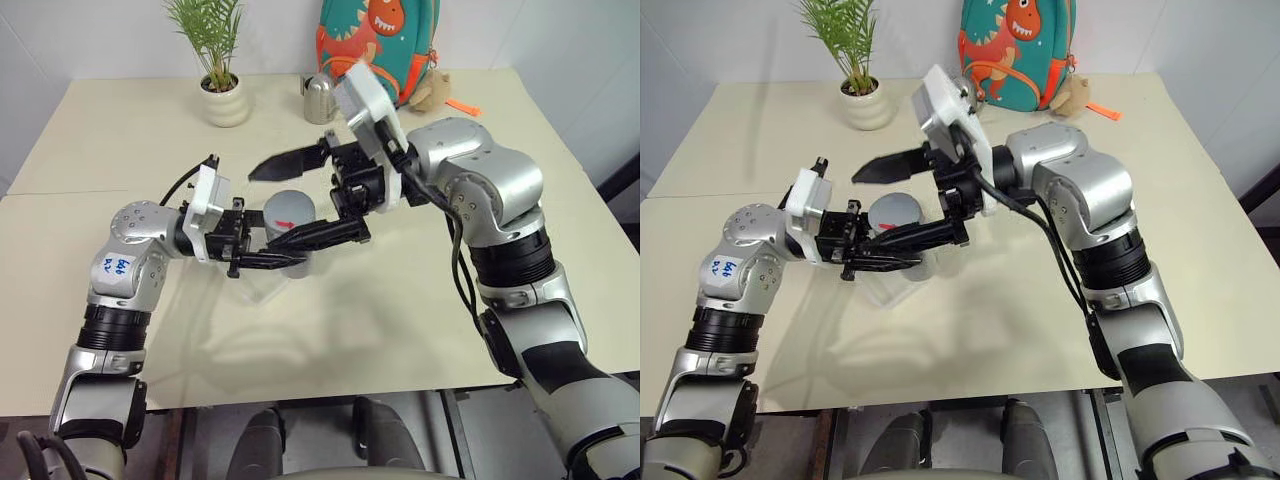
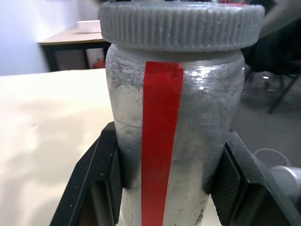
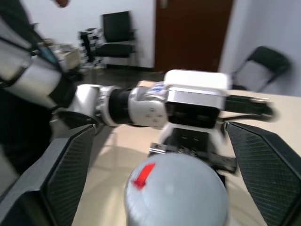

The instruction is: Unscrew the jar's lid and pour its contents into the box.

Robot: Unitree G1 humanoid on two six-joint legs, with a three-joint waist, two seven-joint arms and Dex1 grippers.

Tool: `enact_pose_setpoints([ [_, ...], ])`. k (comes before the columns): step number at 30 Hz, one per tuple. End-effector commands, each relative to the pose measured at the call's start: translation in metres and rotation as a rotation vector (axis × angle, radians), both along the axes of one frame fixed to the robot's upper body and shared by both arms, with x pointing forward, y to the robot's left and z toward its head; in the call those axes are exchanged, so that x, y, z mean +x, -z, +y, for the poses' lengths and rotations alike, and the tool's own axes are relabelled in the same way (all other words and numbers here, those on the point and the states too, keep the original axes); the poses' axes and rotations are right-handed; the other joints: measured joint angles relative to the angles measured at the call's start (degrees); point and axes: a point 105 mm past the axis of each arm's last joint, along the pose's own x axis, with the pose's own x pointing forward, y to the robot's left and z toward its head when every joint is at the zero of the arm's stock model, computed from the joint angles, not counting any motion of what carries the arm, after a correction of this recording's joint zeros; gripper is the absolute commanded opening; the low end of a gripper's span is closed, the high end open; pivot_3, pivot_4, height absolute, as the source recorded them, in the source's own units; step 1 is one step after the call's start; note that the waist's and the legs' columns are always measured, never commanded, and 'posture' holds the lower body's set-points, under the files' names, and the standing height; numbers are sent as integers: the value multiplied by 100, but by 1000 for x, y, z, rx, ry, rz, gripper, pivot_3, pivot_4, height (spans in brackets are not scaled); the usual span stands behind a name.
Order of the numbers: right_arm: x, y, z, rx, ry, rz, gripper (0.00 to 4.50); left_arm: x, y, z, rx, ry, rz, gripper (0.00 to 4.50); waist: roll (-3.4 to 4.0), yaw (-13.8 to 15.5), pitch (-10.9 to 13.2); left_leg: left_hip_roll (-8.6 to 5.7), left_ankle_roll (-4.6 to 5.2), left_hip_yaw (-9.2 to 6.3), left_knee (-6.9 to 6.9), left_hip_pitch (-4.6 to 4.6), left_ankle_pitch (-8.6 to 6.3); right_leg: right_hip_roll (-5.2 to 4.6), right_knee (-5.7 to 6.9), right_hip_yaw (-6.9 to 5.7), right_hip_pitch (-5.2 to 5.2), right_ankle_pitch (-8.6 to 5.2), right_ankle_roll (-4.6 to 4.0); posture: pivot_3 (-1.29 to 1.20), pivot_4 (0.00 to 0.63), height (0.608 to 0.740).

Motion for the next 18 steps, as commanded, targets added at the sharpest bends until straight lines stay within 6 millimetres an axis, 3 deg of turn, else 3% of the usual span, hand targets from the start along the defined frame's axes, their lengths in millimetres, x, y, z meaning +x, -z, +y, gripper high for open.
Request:
enact_pose_setpoints([
  [1, -1, -12, -9, 49, 58, -64, 4477, 10, -8, 19, -36, -105, -36, 2005, 0, -3, 0, 0, 0, 0, 1, 0, 0, 0, 0, 0, 0, 0, 0, 0, 150, 740],
  [4, 4, -8, -8, 53, 132, -69, 4477, 13, -9, 21, -58, -133, -33, 2005, 0, -4, 0, 0, 2, 4, 0, 2, -1, 0, 1, 4, -1, 0, 0, 0, 150, 740],
  [10, 11, 5, 14, 48, 226, -69, 4477, 12, -9, 6, -76, -113, -32, 2005, 0, -8, 0, 0, 3, 18, 2, 2, -2, -1, 2, 18, -5, 3, 5, 0, 150, 740],
  [18, 24, 1, 26, 71, 276, -57, 4477, 9, -8, -5, -81, -80, -32, 2005, 0, -5, 0, -1, 5, 23, 11, 3, -3, 0, 13, 26, -7, 4, 7, 0, 150, 740],
])
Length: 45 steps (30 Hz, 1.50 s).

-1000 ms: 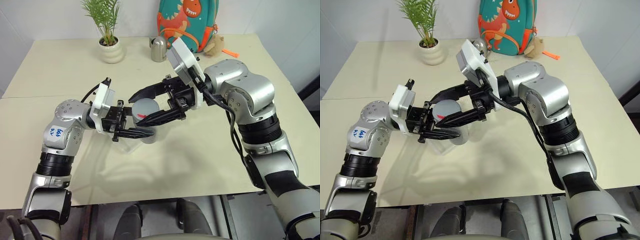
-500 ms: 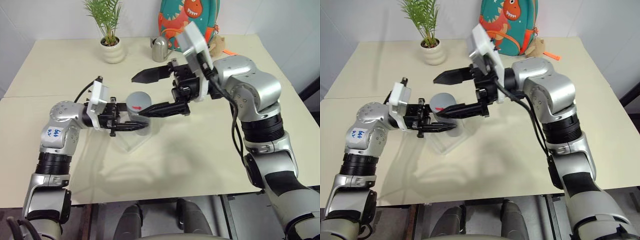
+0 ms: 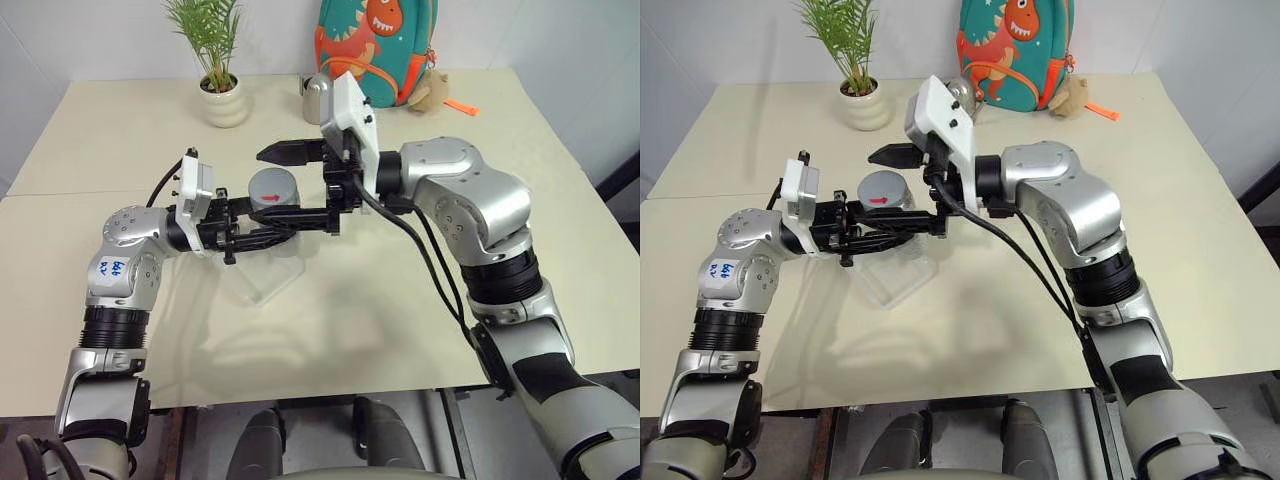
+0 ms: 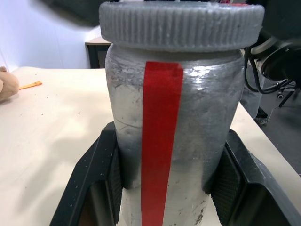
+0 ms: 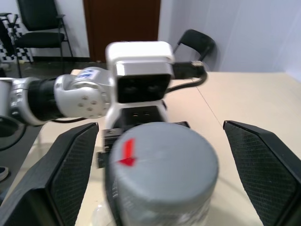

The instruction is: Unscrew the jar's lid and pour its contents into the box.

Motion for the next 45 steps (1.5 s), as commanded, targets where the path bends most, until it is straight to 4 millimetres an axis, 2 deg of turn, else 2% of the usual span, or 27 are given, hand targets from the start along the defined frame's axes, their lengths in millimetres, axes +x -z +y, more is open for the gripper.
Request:
enact_pose_setpoints([
  [1, -1, -18, 3, 37, -3, -56, 4477, -6, -10, -6, 2, 20, -49, 2005, 0, 0, 0, 0, 1, 0, 2, 0, 0, 0, 1, 1, 0, 0, 0, 0, 150, 740],
  [8, 12, -23, -7, 57, 17, -47, 4477, -11, -13, -10, -17, 44, -60, 2005, 0, -5, 0, 0, 5, 2, 3, 0, -3, 1, 2, 4, 0, 0, 0, 0, 150, 740],
  [16, 16, -24, -38, 44, -14, -41, 4477, -11, -17, -7, -56, 21, -70, 2005, 0, 6, 0, 0, 10, 4, 6, -2, -6, 1, -1, 5, 0, 0, 1, 0, 150, 740],
  [28, 25, -26, -86, 19, 69, -21, 4477, -13, -15, 0, -56, -15, -62, 2005, -1, 13, 1, 0, 13, 9, 9, -2, -8, 0, -5, 9, 0, 1, 3, 0, 150, 740],
  [30, 17, -28, -83, 37, 36, 6, 4477, -12, -14, 1, -46, -26, -56, 2005, -1, -6, 1, 0, 14, 10, 9, -1, -9, 0, -6, 10, 0, 2, 3, 0, 150, 740],
  [34, -7, -27, -63, 42, -82, 36, 4477, -10, -14, 2, -42, -41, -57, 2005, -1, -17, 1, 0, 16, 13, 7, 0, -9, 1, -5, 13, -2, 2, 4, 0, 150, 740],
  [38, -23, -23, -27, 24, -137, 25, 4477, -9, -11, 1, -36, -40, -45, 2005, -1, -8, 1, 0, 16, 13, 11, 1, -10, 1, -3, 13, -1, 2, 4, 0, 150, 740],
  [41, -22, -17, -10, 5, -122, -20, 4477, -8, -11, -1, -31, -30, -41, 2005, -1, 0, 1, 0, 16, 12, 21, 0, -11, 1, 4, 14, 0, 2, 4, 0, 150, 740],
  [45, -14, -12, 0, -2, -78, -37, 4477, -8, -11, -3, -28, -20, -41, 2005, -1, 30, 1, -1, 18, 12, 32, -5, -12, 0, 4, 15, 2, 5, 9, 0, 150, 740],
])
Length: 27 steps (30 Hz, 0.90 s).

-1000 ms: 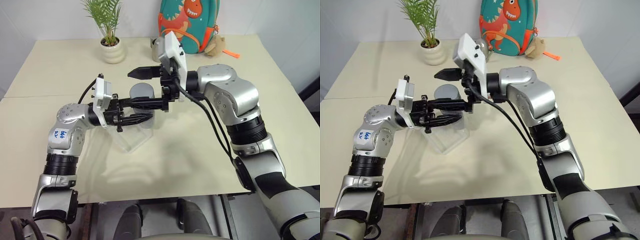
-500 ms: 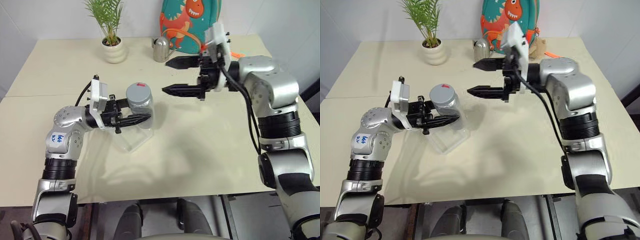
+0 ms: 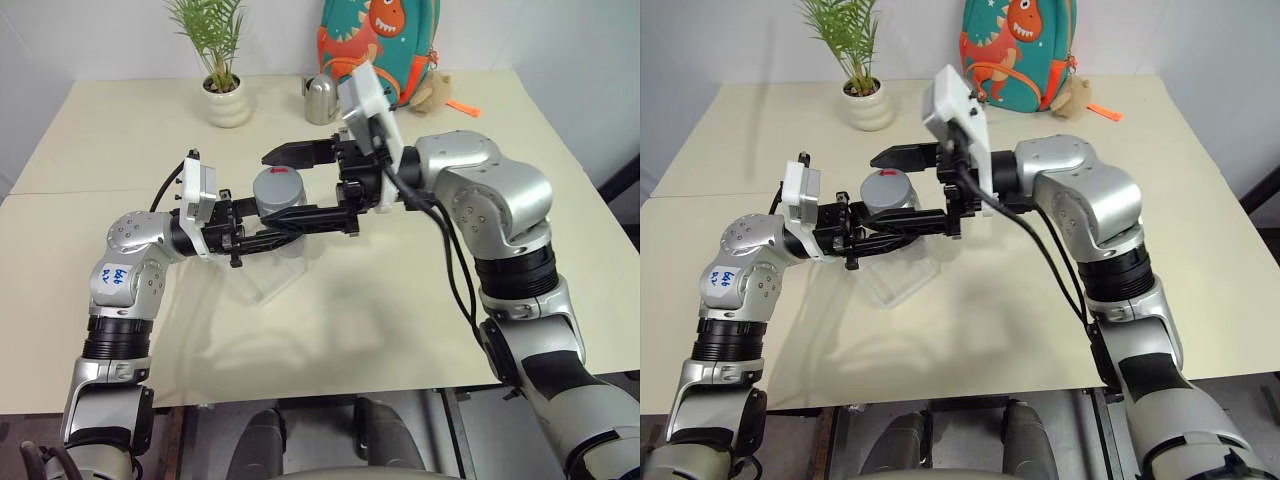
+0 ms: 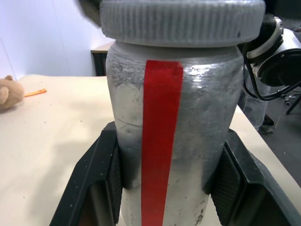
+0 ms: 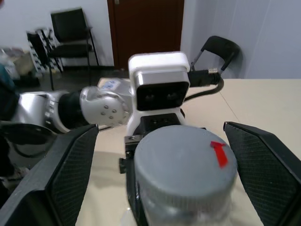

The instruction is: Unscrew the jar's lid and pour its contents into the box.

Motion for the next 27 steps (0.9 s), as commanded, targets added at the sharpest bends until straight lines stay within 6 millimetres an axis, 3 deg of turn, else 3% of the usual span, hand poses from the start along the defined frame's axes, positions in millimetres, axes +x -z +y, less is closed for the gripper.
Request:
enact_pose_setpoints([
  [1, 6, -7, 7, 10, 40, -69, 4477, -1, -8, -2, 3, 13, -35, 2005, 0, -4, 0, 0, 0, 0, 2, 0, 0, 0, 0, 1, 1, 1, 1, 0, 150, 740],
  [10, 15, -12, 4, 34, 73, -75, 4477, -3, -7, -1, 6, 20, -32, 2005, 0, -37, 0, 0, 4, 1, -3, 0, -3, 1, -4, 2, -1, 1, 1, 0, 150, 740],
  [27, 17, -13, -25, 41, 64, -64, 4477, -3, -6, -1, 11, 20, -32, 2005, 0, -30, 0, 0, 5, 1, -2, 0, -4, 2, -4, 2, -1, 1, 1, 0, 150, 740],
])
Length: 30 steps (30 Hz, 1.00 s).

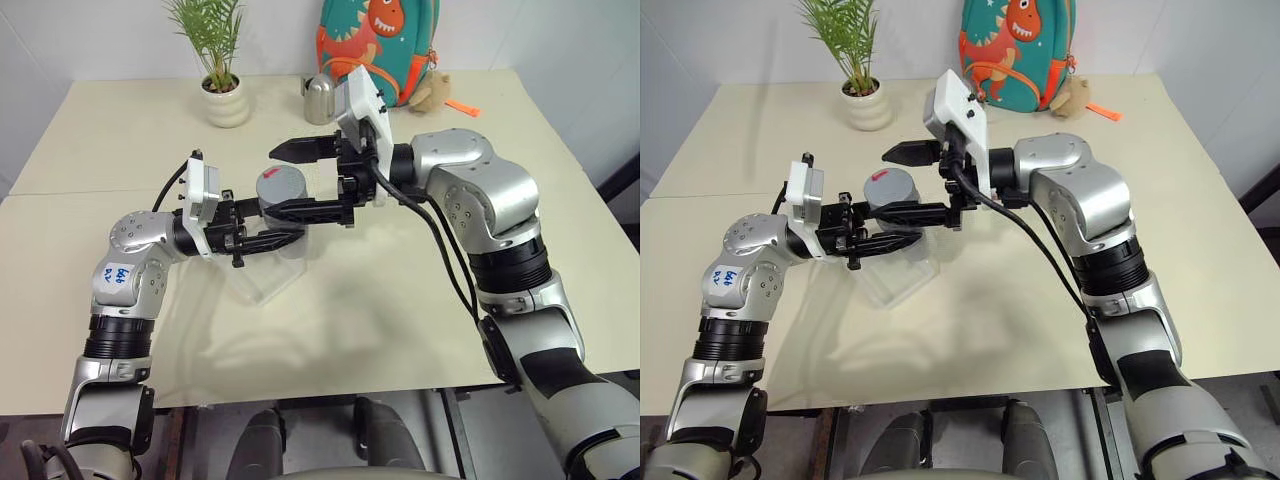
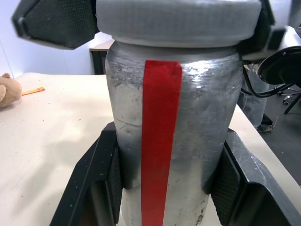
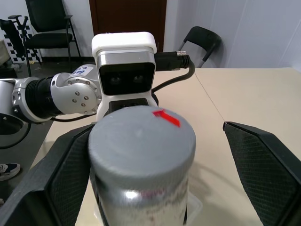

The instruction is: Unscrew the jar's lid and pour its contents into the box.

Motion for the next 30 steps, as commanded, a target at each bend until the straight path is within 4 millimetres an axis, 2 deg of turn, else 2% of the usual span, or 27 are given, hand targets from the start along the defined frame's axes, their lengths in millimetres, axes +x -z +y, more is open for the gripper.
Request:
enact_pose_setpoints([
  [1, -3, -15, -9, 49, 0, -47, 4477, -4, -7, 2, 5, 14, -36, 2005, 0, -5, 0, 0, 0, 0, 0, 0, 0, 0, 0, 0, 0, 0, 0, 0, 150, 740],
  [11, -11, -10, -10, 42, -50, -33, 4477, -5, -6, 2, 10, 24, -31, 2005, 0, -1, 0, 0, 0, 0, 0, 0, 0, 0, -1, 0, 0, 0, 0, 0, 150, 740],
  [26, -17, -13, 3, 51, -81, -21, 4477, -5, -5, 1, 10, 24, -29, 2005, 0, 1, 0, 0, 0, 0, 0, 0, 0, 0, 0, 0, 0, 0, 0, 0, 150, 740],
  [30, -18, -13, 6, 59, -92, -18, 3328, -5, -4, 1, 11, 23, -29, 2005, 0, -3, 0, 0, 0, 0, 0, 0, 0, 0, 0, 0, 0, 0, 0, 0, 150, 740],
])
